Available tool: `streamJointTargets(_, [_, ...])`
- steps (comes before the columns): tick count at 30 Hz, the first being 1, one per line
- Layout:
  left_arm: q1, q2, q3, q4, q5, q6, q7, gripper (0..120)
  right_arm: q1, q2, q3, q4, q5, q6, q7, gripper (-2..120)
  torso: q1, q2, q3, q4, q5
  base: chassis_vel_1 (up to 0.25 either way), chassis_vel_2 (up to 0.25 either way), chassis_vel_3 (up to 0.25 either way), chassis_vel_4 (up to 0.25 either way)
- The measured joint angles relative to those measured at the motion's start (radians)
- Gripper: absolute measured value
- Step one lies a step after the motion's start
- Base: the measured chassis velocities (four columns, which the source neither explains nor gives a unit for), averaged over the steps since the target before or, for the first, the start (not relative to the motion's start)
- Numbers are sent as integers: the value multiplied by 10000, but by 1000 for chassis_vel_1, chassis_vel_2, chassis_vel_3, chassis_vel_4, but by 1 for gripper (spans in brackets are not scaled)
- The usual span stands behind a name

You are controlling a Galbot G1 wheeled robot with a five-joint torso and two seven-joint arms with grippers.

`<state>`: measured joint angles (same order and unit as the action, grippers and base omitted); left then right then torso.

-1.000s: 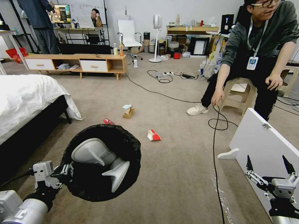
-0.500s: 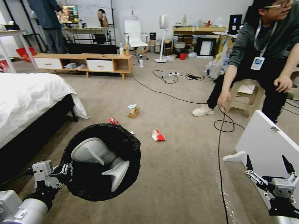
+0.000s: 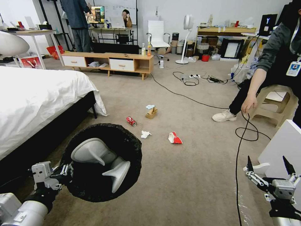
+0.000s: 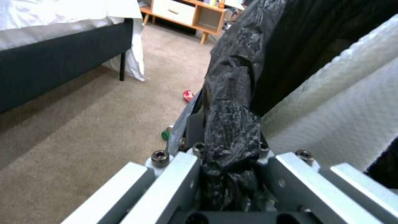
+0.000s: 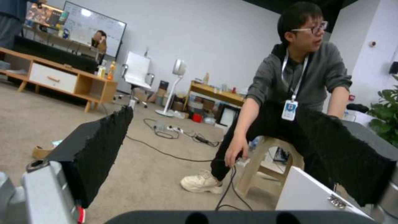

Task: Pick up the trash bin and place the garbage on the floor into it.

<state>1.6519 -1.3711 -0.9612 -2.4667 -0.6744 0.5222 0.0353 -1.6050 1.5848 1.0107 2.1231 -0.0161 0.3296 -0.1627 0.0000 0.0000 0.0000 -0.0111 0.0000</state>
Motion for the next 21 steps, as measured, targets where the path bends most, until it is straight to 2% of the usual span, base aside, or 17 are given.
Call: streamJointTargets(21, [51, -38, 21, -28, 51, -129, 97, 2, 4, 13, -63, 59, -128, -83, 242, 100, 0, 0, 0, 1, 0, 0, 0, 0, 0])
